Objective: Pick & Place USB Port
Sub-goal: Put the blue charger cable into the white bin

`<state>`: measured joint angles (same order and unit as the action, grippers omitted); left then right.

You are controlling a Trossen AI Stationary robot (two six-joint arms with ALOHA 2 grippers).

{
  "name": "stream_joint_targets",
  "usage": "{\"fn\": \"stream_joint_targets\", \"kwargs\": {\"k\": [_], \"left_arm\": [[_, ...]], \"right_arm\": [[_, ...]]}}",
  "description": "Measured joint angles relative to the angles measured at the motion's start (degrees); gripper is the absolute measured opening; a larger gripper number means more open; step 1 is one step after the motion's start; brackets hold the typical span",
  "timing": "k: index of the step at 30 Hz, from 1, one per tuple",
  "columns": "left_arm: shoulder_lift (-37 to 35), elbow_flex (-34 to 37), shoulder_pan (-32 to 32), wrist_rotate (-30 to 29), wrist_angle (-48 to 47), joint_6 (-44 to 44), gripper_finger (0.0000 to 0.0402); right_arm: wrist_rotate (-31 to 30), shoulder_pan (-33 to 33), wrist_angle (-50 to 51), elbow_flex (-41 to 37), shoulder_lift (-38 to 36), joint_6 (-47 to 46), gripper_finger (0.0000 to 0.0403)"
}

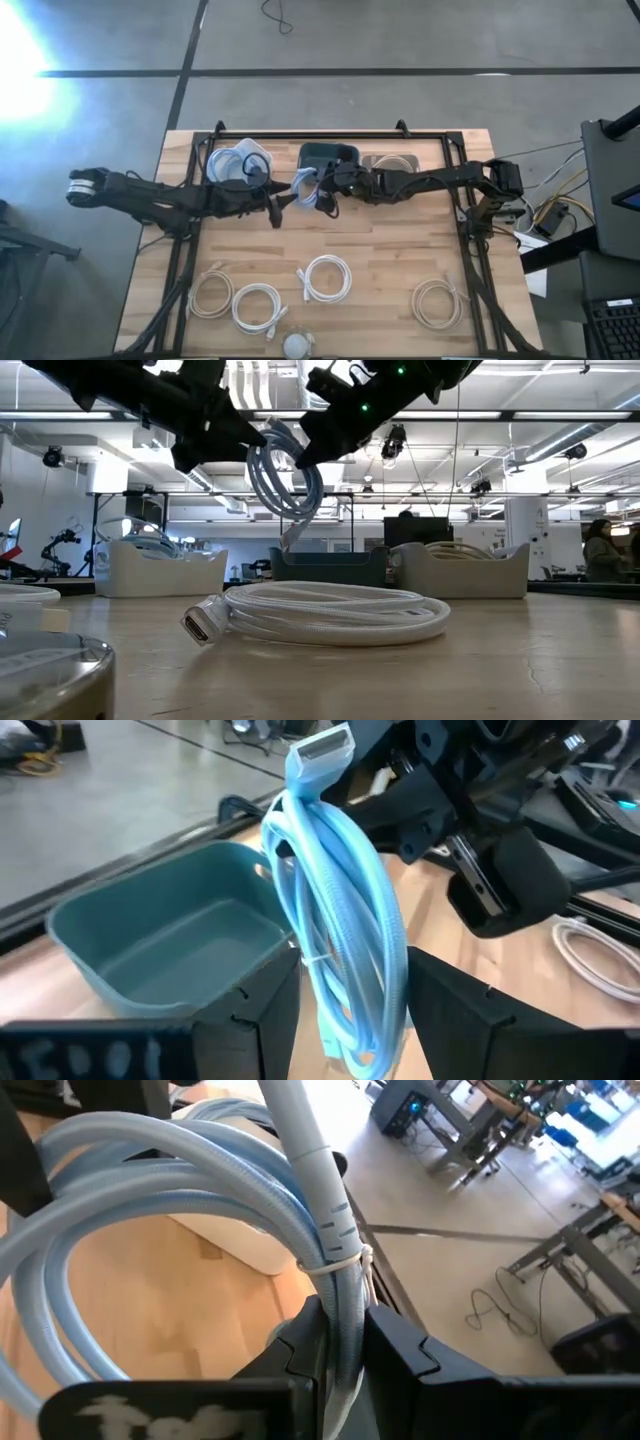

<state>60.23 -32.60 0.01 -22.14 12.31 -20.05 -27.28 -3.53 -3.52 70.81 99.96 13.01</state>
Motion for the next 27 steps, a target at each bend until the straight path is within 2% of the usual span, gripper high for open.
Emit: {"fn": "stream_joint_targets", "kwargs": {"k": [4,10,27], "left_arm": [[-0.04,0.00,0.04,-0.48,0.12,0.56,0.0178],[-0.13,0.09,0.13,4.12,1.92,0.99,0.0177],[-0.02,0.09,1.07,3.07,3.55,0.96,0.0176]], "right_arm": [[-0.07,0.02,0.36,-0.11,0.00,-2.03,0.0043],[-0.35,-0.13,0.23,-0.33,-0.02,-2.16,0.0043],[-0.91,0.16,-1.36,-0.31,-0.07,-5.30,0.0045]]}}
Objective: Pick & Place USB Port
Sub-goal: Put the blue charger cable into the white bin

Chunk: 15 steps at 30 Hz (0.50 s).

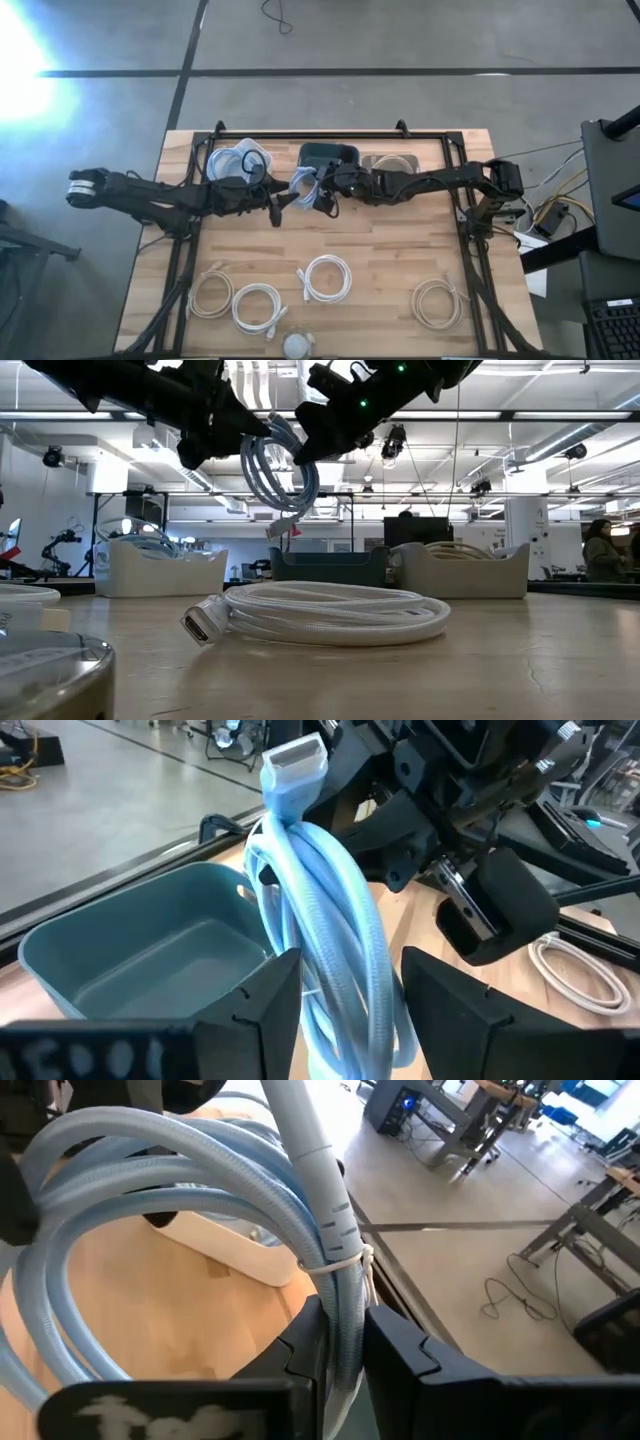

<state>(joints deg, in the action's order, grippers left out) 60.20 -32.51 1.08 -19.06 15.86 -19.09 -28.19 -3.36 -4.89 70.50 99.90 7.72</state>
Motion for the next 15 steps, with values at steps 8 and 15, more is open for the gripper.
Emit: {"fn": "stream_joint_targets", "kwargs": {"k": [8,15], "left_arm": [[0.00,0.00,-0.02,-1.59,-5.43,-0.04,0.0129],[0.00,0.00,0.00,-4.41,-7.90,0.02,0.0059]], "right_arm": [[-0.08,2.12,0.23,0.00,0.00,0.36,0.0054],[0.01,2.96,0.28,0.00,0.00,-0.09,0.0059]]}}
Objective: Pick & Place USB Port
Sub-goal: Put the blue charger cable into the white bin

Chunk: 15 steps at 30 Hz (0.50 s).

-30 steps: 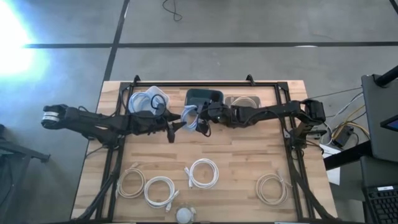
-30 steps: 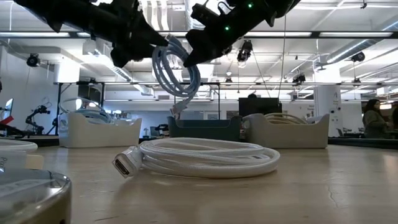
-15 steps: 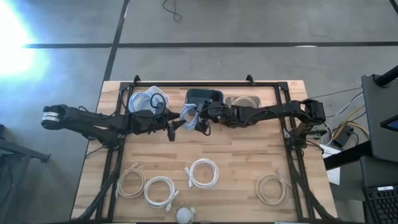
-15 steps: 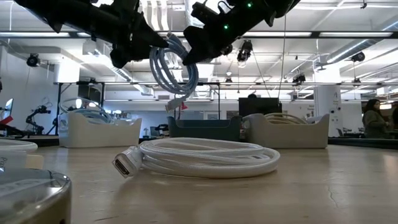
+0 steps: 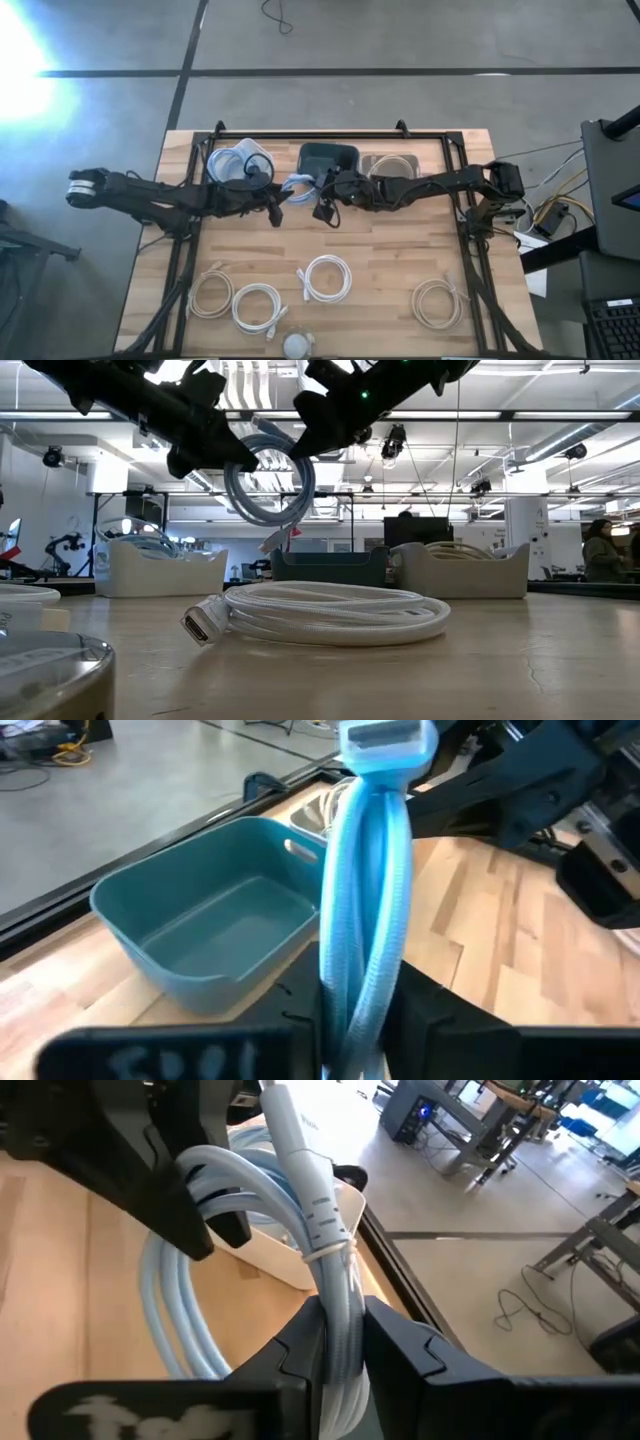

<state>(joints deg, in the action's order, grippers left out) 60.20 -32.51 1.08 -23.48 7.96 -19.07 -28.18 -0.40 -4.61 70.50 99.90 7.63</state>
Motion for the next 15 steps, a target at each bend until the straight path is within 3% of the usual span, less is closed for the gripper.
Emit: {"fn": "stream_joint_targets", "kwargs": {"k": [9,15], "left_arm": [[0.07,0.01,0.00,-0.58,-0.39,-1.17,0.0060],[-0.60,0.00,0.28,-7.18,-0.80,-2.29,0.0047]], "right_arm": [[0.81,-0.05,4.15,0.09,0.00,-1.71,0.0100],[0.68,1.13,8.83,0.09,0.00,-4.93,0.0129]]}}
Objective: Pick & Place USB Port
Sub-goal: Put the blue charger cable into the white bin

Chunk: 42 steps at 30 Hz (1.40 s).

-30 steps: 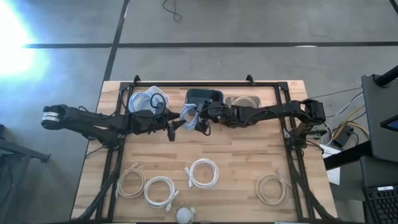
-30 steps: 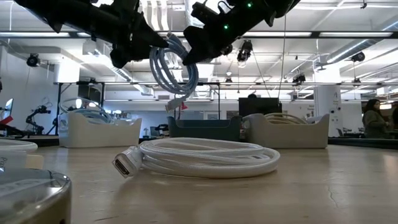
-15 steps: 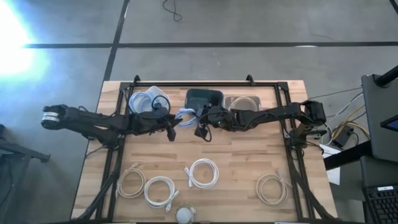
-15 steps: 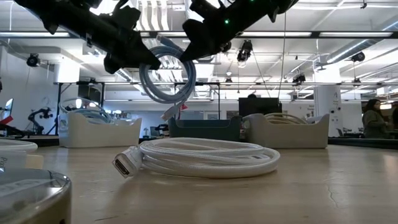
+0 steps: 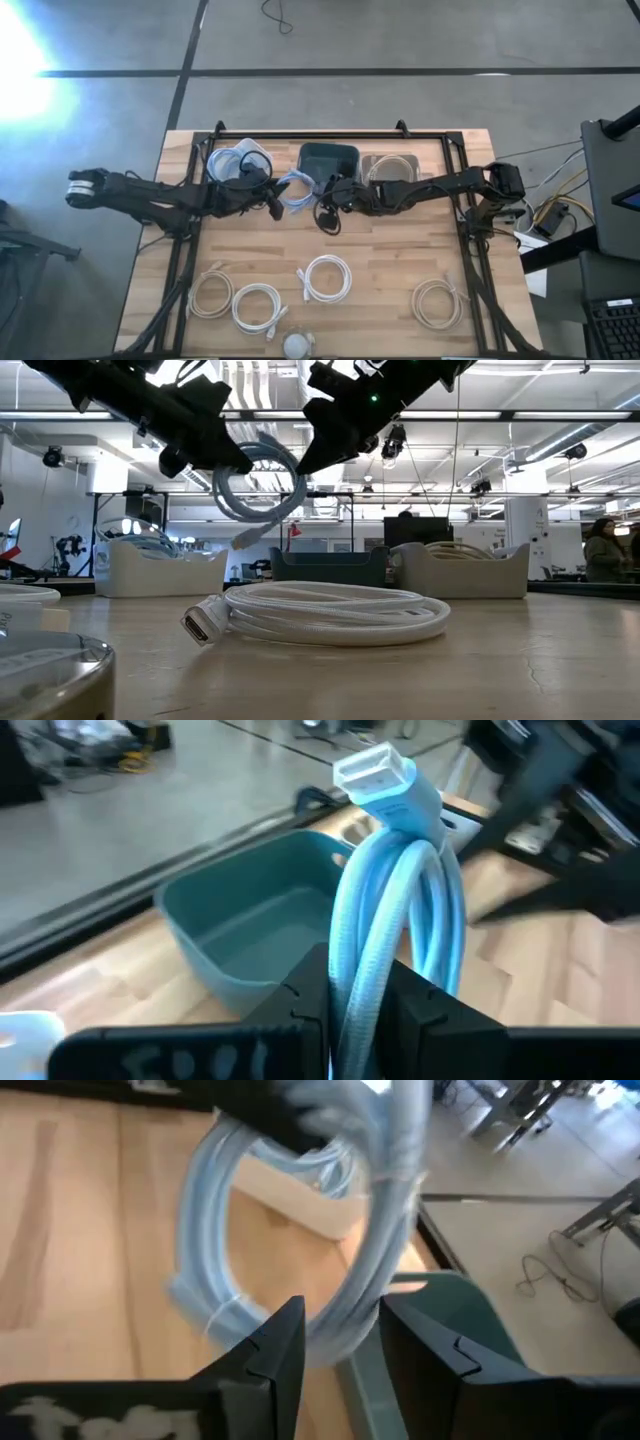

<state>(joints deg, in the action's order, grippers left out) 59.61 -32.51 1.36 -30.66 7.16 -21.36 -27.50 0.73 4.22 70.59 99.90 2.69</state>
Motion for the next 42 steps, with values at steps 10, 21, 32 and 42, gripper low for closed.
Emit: {"fn": "stream_joint_targets", "kwargs": {"k": [10,21,32,42], "left_arm": [[-9.15,-7.50,2.49,-6.11,-25.63,-1.17,0.0042],[-15.80,-13.34,9.09,-13.22,-54.17,-9.41,0.0040],[-11.71,-9.82,19.37,-10.54,-47.61,-4.26,0.0041],[-2.38,-8.69,31.10,-1.83,-46.17,-1.60,0.0041]], "right_arm": [[-0.42,1.59,12.23,-0.01,0.00,-7.50,0.0149],[-0.49,2.54,13.60,-0.07,0.00,-8.23,0.0135],[-0.51,2.52,13.52,-0.11,0.00,-6.77,0.0141],[-0.45,2.71,15.68,-0.11,0.00,-5.00,0.0128]]}}
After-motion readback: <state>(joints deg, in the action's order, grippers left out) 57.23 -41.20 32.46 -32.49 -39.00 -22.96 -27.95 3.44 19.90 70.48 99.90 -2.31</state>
